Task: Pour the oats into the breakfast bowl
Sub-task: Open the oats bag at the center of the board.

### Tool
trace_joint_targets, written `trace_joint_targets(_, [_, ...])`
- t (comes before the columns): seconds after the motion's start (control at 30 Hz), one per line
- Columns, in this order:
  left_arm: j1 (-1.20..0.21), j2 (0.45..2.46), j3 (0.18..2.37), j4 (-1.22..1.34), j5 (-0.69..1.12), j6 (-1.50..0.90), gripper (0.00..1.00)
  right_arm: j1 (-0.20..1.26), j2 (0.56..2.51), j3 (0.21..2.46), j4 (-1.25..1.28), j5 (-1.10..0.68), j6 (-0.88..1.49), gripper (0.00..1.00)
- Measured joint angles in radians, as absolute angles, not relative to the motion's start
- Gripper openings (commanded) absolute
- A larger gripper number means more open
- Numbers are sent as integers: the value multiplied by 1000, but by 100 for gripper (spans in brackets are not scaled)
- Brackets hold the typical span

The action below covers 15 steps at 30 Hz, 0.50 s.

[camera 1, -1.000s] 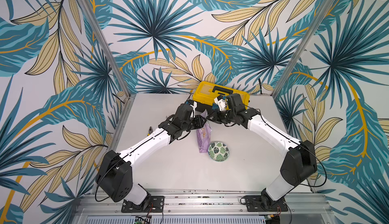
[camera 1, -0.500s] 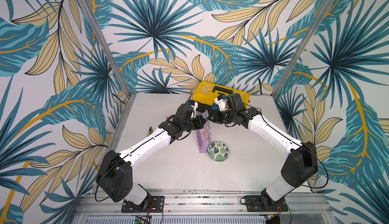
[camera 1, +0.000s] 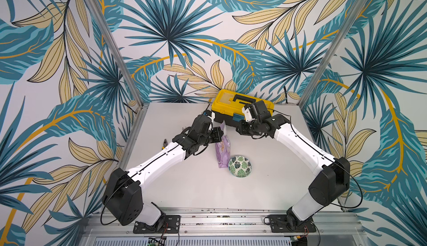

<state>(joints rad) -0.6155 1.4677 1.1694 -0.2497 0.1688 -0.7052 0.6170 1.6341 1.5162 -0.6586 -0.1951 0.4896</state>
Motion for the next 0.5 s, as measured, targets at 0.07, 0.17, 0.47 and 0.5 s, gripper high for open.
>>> trace_joint_targets(0.07, [-616,1468,1169,-249,169,-706,0,617,1608,1483,-593,-277,507,46])
trace_joint_targets(0.17, [-617,1468,1169,-249,169,-706,0,617,1580,1451,-500,-373,540,47])
trace_joint_targets(0.47, [-619,1468,1165,-241,171,-707,0,617,1605,1449,-410,-457,583,39])
trace_joint_targets(0.5, [-619,1468,1165,-240,171,-707,0,617,1613,1449,-410,-457,584,39])
